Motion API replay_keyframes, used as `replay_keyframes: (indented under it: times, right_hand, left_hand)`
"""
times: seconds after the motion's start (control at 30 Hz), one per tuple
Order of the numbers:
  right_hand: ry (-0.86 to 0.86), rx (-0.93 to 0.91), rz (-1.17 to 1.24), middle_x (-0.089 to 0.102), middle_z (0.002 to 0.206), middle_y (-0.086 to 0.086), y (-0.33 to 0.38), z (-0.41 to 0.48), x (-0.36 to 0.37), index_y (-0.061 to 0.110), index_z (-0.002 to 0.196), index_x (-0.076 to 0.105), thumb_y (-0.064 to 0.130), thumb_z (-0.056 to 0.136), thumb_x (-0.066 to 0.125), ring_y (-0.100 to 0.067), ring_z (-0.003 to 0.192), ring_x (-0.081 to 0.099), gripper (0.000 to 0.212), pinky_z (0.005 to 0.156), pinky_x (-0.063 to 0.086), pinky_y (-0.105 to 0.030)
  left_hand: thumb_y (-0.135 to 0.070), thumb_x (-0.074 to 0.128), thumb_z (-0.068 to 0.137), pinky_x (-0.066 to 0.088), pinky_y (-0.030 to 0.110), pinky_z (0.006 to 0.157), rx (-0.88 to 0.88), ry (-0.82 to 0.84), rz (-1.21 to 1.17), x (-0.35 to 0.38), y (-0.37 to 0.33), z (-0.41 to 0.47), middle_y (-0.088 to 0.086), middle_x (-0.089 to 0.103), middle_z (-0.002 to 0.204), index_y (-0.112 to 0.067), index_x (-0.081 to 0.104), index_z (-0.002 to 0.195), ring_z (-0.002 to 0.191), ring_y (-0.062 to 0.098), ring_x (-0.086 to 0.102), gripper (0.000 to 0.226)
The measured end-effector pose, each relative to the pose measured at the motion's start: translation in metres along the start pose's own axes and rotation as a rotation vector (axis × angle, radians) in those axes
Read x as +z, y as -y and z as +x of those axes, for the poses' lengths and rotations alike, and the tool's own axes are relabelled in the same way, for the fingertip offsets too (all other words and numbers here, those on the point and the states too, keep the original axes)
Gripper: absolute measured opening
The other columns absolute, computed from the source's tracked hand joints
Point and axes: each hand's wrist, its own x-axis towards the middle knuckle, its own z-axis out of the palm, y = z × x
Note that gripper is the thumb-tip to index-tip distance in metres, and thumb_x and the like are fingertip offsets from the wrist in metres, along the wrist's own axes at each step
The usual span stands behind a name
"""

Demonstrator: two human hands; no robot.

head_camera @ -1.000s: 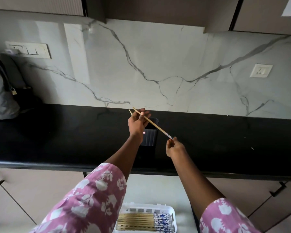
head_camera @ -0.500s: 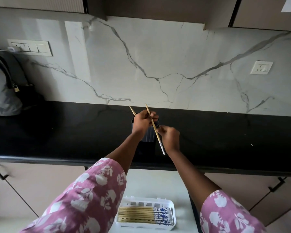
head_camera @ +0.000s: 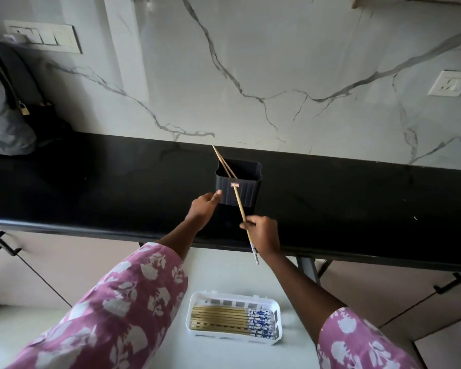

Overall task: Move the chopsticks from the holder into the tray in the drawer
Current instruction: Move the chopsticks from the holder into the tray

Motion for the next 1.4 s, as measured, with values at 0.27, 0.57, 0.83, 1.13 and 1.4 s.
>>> replay_keyframes:
  times: [0.27,0.57,0.83,1.13,1.4]
  right_hand:
    - [0.291,0.148,-0.018,0.058,0.05,0.005,-0.051,-0.045,0.043,0.007,0.077,0.072,0.014,0.079,0.068,-0.004,0.048,0.045,0.008,0.052,0.031,-0.019]
    - [0.621,0.014,-0.38,0.072,0.091,-0.014,-0.095,-0.083,0.084,0.004,0.086,0.069,0.014,0.087,0.055,-0.034,0.091,0.065,0.017,0.07,0.049,-0.033]
    - [0.794,0.04,-0.551,0.06,0.119,-0.024,-0.112,-0.097,0.108,-0.002,0.111,0.06,0.009,0.098,0.035,-0.034,0.112,0.058,0.031,0.092,0.045,-0.036]
    - [0.902,-0.115,-0.668,0.064,0.114,-0.021,-0.112,-0.093,0.125,0.0,0.103,0.063,0.005,0.094,0.037,-0.035,0.109,0.061,0.028,0.087,0.049,-0.037]
    - [0.878,-0.112,-0.633,0.059,0.123,-0.024,-0.11,-0.1,0.132,-0.003,0.113,0.058,0.008,0.099,0.032,-0.034,0.117,0.056,0.032,0.096,0.043,-0.038]
  left_hand:
    - [-0.051,0.032,0.098,0.003,0.045,0.118,-0.149,0.105,0.606,-0.004,0.068,0.024,0.007,0.005,0.161,-0.022,0.022,0.15,0.148,0.03,-0.001,0.061]
    - [-0.081,0.033,0.079,-0.005,0.064,0.11,-0.36,0.311,0.71,-0.005,0.085,0.028,-0.007,-0.026,0.156,-0.045,-0.009,0.147,0.14,0.041,-0.026,0.088]
    - [-0.084,0.045,0.07,-0.006,0.064,0.11,-0.398,0.306,0.715,-0.001,0.086,0.034,-0.012,-0.029,0.155,-0.05,-0.01,0.145,0.14,0.041,-0.028,0.099]
    - [-0.084,0.052,0.064,-0.006,0.066,0.109,-0.407,0.344,0.721,-0.004,0.086,0.038,-0.01,-0.032,0.154,-0.05,-0.013,0.144,0.138,0.043,-0.029,0.109]
    - [-0.085,0.052,0.062,-0.006,0.067,0.109,-0.396,0.36,0.719,-0.005,0.09,0.04,-0.009,-0.033,0.153,-0.049,-0.014,0.144,0.138,0.044,-0.03,0.111]
